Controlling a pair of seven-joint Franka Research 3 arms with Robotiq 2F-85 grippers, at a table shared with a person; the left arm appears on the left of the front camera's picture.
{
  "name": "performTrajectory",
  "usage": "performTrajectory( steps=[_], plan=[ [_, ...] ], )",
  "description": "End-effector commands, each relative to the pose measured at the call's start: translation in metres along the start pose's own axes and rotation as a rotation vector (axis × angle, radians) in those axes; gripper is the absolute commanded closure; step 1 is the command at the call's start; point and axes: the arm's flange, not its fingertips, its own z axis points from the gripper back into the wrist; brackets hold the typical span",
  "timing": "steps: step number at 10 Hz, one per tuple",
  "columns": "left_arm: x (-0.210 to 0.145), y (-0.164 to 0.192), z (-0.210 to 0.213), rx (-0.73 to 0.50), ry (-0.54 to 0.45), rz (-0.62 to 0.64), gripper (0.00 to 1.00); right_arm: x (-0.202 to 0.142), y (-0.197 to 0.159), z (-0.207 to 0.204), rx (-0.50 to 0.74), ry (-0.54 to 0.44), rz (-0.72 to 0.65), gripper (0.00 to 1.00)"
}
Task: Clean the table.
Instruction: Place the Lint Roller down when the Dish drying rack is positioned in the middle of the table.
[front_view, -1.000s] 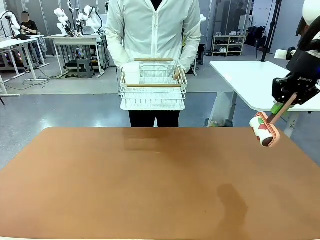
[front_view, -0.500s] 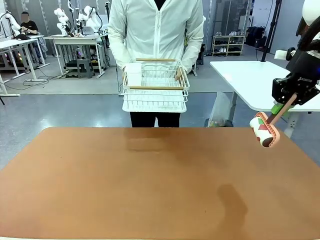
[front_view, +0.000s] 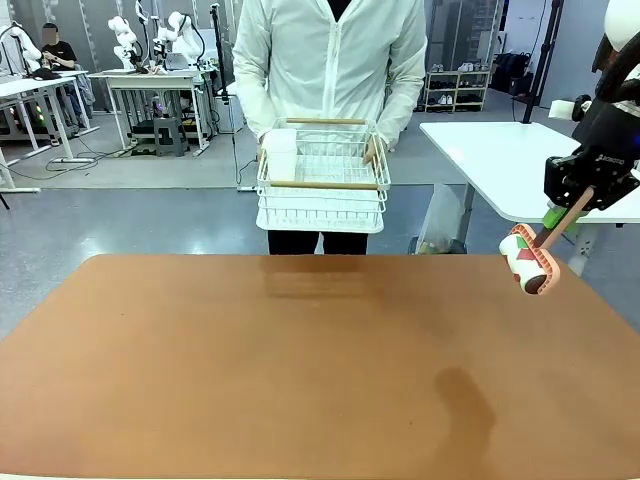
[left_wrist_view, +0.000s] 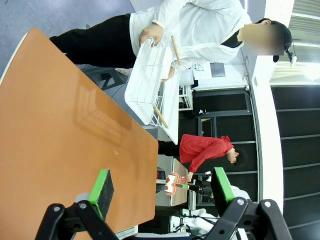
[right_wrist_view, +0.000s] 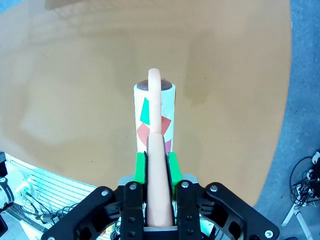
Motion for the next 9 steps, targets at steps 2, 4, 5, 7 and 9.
performTrajectory(
  steps=[2,4,5,7,9],
  plan=[
    [0.0011,-0.0018,0.0026,-0.012,-0.003,-0.002,0.00,0.0009,0.0049,0.0038,-0.014,0.005,-0.017,0.79],
    [0.0011,-0.0018,0.0026,-0.012,-0.003,-0.002,0.00,0.0009,0.0049,0.0038,-0.014,0.005,-0.017,0.79],
    [0.0011,-0.0018,0.0026,-0.012,-0.003,-0.002,0.00,0.0009,0.0049,0.0038,-0.014,0.005,-0.017,0.79],
    [0.0011,-0.0018,0.0026,-0.012,-0.003,-0.002,0.00,0.0009,0.0049,0.0038,-0.014,0.005,-0.017,0.79],
    [0.0011,-0.0018,0.0026,-0.012,-0.003,-0.002,0.00,0.0009,0.0049,0.0038,-0.014,0.005,-0.017,0.79]
  ],
)
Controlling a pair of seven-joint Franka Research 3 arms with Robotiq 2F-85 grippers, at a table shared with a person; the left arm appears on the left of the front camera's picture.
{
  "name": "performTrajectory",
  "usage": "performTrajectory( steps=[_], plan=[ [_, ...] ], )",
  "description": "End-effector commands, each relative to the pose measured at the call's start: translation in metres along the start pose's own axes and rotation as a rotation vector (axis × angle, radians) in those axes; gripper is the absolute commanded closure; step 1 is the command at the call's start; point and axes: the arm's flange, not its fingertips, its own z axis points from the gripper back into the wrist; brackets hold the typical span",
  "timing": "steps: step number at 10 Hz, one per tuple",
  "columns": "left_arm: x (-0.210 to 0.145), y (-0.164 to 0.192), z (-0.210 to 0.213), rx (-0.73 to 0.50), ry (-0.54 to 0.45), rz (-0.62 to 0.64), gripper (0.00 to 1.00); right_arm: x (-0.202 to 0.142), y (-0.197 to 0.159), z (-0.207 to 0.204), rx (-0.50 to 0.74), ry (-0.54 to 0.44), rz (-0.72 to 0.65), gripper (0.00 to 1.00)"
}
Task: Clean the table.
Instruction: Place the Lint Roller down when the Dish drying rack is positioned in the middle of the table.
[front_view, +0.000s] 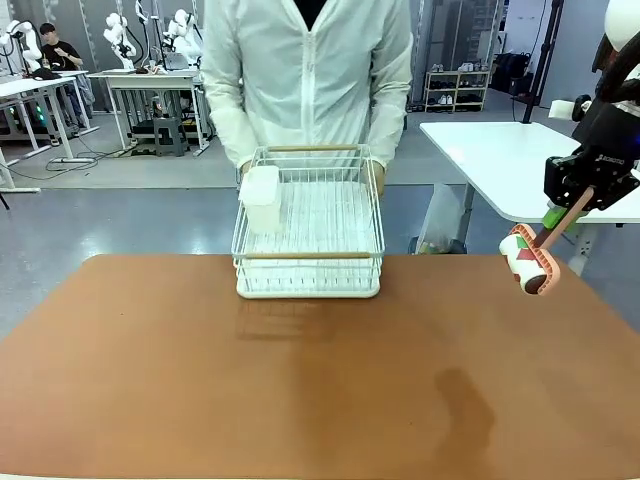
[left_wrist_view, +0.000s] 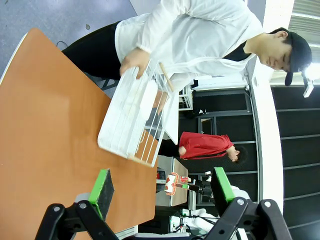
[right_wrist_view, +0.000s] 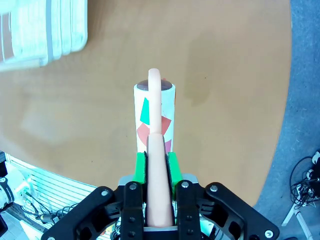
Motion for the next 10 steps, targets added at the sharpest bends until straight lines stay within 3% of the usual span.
performTrajectory(
  steps=[1,10],
  plan=[
    [0.0011,-0.0018,0.0026,-0.012,-0.003,-0.002,0.00,0.0009,0.0049,0.0038,-0.014,0.005,-0.017,0.79],
    [0.0011,-0.0018,0.0026,-0.012,-0.003,-0.002,0.00,0.0009,0.0049,0.0038,-0.014,0.005,-0.017,0.79]
  ],
)
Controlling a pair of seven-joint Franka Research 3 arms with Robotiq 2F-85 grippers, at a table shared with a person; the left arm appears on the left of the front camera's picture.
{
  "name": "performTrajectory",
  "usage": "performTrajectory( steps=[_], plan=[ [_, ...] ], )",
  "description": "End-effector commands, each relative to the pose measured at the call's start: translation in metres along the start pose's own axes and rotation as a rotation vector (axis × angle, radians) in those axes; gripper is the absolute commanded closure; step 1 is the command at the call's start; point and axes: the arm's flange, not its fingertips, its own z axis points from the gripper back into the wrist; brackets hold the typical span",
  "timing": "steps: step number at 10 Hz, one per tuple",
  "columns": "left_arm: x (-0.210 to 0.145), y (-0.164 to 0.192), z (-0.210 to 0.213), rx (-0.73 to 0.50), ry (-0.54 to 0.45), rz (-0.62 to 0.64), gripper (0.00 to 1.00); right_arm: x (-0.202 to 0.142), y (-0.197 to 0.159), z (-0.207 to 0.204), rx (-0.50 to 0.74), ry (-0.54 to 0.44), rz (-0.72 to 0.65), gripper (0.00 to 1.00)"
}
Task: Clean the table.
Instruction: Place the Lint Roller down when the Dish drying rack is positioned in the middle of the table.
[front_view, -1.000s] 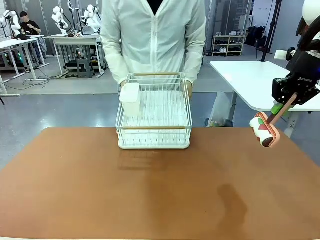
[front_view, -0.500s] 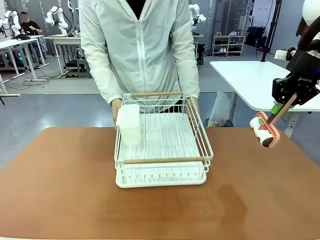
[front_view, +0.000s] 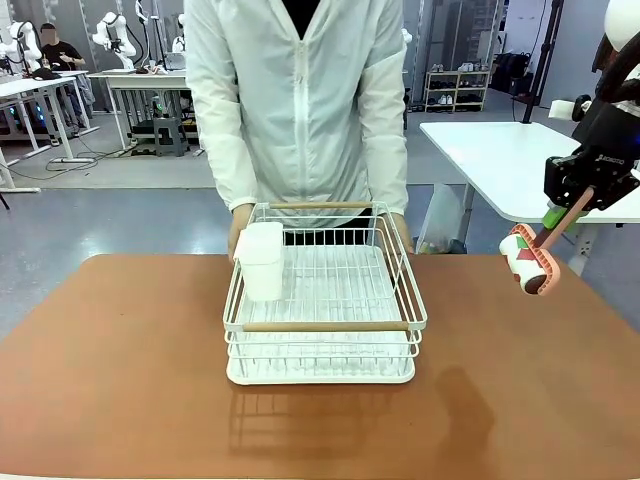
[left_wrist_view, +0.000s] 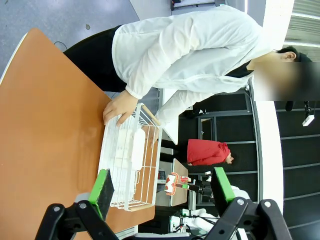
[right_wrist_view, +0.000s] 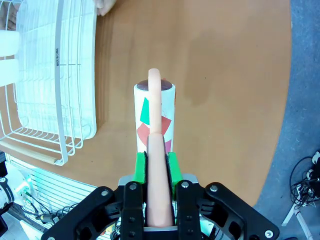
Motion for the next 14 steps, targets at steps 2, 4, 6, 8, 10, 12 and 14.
performTrajectory(
  steps=[2,4,6,8,10,12,14],
  plan=[
    [0.0011,-0.0018,0.0026,-0.012,-0.003,-0.002,0.00,0.0009,0.0049,0.0038,-0.014,0.005,-0.017,0.79],
    [0.0011,-0.0018,0.0026,-0.012,-0.003,-0.002,0.00,0.0009,0.0049,0.0038,-0.014,0.005,-0.017,0.79],
    [0.0011,-0.0018,0.0026,-0.012,-0.003,-0.002,0.00,0.0009,0.0049,0.0038,-0.014,0.005,-0.017,0.79],
    [0.0011,-0.0018,0.0026,-0.012,-0.003,-0.002,0.00,0.0009,0.0049,0.0038,-0.014,0.005,-0.017,0.79],
    [0.0011,-0.0018,0.0026,-0.012,-0.003,-0.002,0.00,0.0009,0.0049,0.0038,-0.014,0.005,-0.017,0.79],
    [0.0011,-0.0018,0.0026,-0.012,-0.003,-0.002,0.00,0.0009,0.0049,0.0038,-0.014,0.005,-0.017,0.79],
    [0.0011,-0.0018,0.0026,-0.012,-0.003,-0.002,0.00,0.0009,0.0049,0.0038,-0.014,0.005,-0.017,0.79]
  ],
)
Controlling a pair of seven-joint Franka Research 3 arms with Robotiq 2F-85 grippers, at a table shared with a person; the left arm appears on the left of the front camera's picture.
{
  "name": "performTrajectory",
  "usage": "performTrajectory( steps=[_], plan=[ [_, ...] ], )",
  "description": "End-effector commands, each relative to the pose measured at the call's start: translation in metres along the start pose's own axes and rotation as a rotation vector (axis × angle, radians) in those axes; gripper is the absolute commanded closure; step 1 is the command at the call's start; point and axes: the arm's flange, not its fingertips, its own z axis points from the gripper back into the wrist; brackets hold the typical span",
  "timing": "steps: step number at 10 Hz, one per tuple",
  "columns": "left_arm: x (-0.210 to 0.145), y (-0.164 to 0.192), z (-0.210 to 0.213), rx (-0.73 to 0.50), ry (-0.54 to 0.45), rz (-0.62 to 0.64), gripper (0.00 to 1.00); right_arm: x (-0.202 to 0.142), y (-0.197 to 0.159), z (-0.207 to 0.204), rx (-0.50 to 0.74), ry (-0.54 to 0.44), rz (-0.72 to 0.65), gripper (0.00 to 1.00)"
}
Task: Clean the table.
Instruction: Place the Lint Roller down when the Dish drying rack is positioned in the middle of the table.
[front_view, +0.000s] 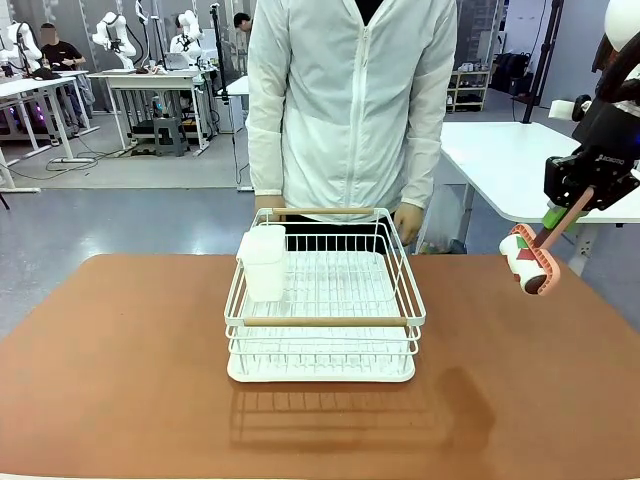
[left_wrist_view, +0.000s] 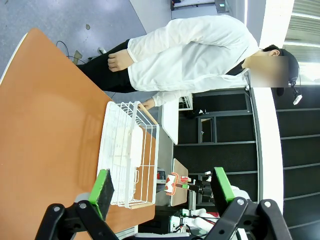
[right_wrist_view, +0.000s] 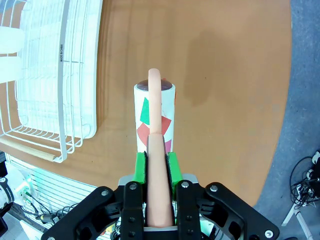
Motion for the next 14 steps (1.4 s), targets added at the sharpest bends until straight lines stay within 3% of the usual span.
performTrajectory(
  steps=[1,14],
  plan=[
    [0.0011,-0.0018,0.0026,-0.012,-0.003,-0.002,0.00,0.0009,0.0049,0.0038,-0.014,0.005,-0.017,0.79],
    [0.0011,-0.0018,0.0026,-0.012,-0.003,-0.002,0.00,0.0009,0.0049,0.0038,-0.014,0.005,-0.017,0.79]
  ],
)
